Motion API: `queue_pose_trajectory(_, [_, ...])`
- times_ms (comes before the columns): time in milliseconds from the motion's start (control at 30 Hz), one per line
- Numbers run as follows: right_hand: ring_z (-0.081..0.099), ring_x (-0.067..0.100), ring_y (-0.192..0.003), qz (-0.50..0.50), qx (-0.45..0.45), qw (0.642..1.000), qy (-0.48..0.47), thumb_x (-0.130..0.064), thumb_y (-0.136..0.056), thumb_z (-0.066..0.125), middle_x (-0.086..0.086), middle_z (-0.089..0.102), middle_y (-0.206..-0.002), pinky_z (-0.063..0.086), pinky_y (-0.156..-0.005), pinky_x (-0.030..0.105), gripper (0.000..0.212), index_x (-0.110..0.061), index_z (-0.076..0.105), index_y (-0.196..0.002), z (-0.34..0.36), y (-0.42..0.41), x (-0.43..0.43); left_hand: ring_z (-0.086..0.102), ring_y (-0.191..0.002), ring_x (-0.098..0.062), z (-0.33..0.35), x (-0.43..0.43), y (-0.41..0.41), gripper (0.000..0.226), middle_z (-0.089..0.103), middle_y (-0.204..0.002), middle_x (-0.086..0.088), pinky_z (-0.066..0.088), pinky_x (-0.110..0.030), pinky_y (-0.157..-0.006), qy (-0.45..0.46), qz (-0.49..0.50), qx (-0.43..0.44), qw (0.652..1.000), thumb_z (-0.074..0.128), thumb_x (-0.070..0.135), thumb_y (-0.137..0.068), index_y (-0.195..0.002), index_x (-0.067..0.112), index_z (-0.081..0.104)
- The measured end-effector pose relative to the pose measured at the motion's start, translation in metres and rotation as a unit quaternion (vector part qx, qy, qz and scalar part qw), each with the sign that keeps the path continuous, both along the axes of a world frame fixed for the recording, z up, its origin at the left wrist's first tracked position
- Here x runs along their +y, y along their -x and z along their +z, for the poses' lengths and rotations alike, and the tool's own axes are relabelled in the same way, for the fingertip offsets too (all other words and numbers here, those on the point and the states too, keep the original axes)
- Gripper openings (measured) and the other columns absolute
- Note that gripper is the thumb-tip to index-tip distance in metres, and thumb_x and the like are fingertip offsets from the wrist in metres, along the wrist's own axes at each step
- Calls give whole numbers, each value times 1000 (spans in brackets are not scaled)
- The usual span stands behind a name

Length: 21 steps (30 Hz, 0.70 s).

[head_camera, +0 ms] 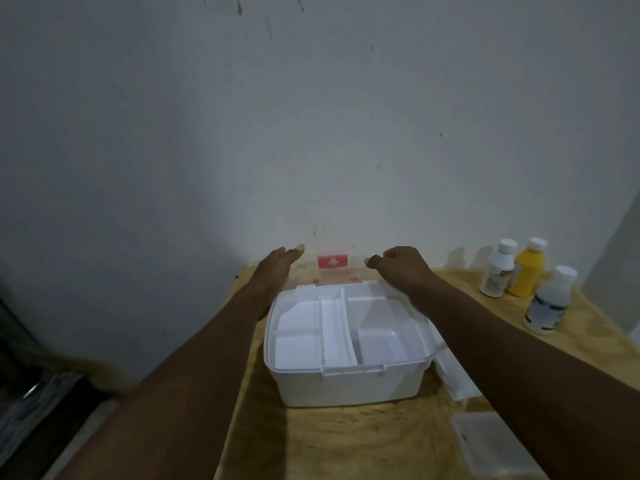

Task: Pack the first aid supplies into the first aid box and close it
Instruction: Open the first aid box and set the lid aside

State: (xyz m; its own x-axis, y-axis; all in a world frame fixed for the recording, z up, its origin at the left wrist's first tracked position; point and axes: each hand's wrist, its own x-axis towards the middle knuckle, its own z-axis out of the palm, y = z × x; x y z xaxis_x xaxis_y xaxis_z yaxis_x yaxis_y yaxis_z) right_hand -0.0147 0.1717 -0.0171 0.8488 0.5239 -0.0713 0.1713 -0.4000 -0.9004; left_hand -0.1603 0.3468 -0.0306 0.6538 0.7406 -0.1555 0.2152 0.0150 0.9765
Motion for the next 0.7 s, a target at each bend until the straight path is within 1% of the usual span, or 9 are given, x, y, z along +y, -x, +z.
queue_pose_trajectory(33, [57, 26, -84, -4, 12, 1000, 4, -32, -79, 71, 6, 55, -86, 43, -75, 32, 30, -6, 57, -82, 0, 0, 0, 35, -147, -28, -3, 0, 1, 85, 28, -164, -4, 29, -49, -120, 18, -16, 9, 1000, 59, 59, -90, -158, 18, 28])
queue_pose_trajectory(167, [58, 31, -98, -23, 30, 999, 10, -30, -81, 71, 16, 61, -109, 48, -83, 37, 43, 1, 59, -107, 2, 2, -4, 34, -147, -30, -2, -1, 9, 107, 21, -166, -4, 30, -52, -119, 78, -33, 35, 996, 61, 78, -72, -159, 28, 22])
queue_pose_trajectory(233, [59, 32, -97, -33, -8, 999, 4, -28, -83, 69, 21, 64, -117, 49, -91, 41, 41, 3, 62, -109, 9, 6, -9, 34, -147, -29, 1, 0, 17, 115, 18, -167, -2, 32, -53, -118, 70, -29, 31, 997, 62, 82, -65, -159, 30, 21])
queue_pose_trajectory(300, [61, 39, -104, -39, -60, 997, 10, -24, -85, 66, 27, 62, -123, 49, -96, 46, 44, 10, 62, -113, 18, 15, -19, 36, -144, -30, 5, -4, 27, 112, 23, -166, -2, 35, -53, -115, 26, -26, 46, 998, 58, 83, -66, -158, 28, 24])
queue_pose_trajectory(400, [62, 40, -107, -36, -115, 992, 19, -20, -84, 63, 28, 65, -117, 52, -94, 49, 39, 11, 66, -108, 30, 26, -39, 48, -133, -33, 6, -12, 46, 104, 36, -158, -3, 43, -53, -109, -22, -26, 79, 996, 60, 78, -73, -155, 23, 29])
queue_pose_trajectory(433, [64, 37, -104, -29, -127, 991, 23, -18, -84, 62, 26, 68, -110, 54, -92, 46, 34, 9, 68, -103, 34, 30, -48, 52, -127, -33, 4, -15, 53, 107, 41, -154, -4, 47, -53, -105, -25, -28, 86, 996, 64, 80, -68, -152, 22, 33])
queue_pose_trajectory(500, [63, 28, -98, -9, -150, 988, 38, -16, -85, 61, 12, 69, -98, 52, -86, 36, 23, 2, 71, -96, 38, 39, -68, 59, -119, -32, 0, -25, 66, 113, 51, -145, -7, 54, -51, -96, -24, -30, 97, 995, 70, 83, -55, -146, 23, 41])
queue_pose_trajectory(567, [62, 23, -95, 19, -174, 983, 52, -15, -86, 58, 5, 68, -95, 51, -82, 32, 18, -4, 71, -92, 39, 46, -90, 58, -117, -32, -4, -40, 78, 107, 52, -142, -8, 56, -47, -89, -28, -24, 103, 994, 70, 78, -58, -146, 24, 42])
queue_pose_trajectory(700, [69, 29, -85, 78, -197, 972, 98, -13, -86, 58, 14, 72, -91, 57, -71, 37, 17, -2, 71, -90, 30, 60, -134, 60, -108, -29, -15, -75, 93, 64, 58, -130, -7, 55, -45, -89, -23, -11, 85, 996, 67, 54, -87, -139, 21, 47])
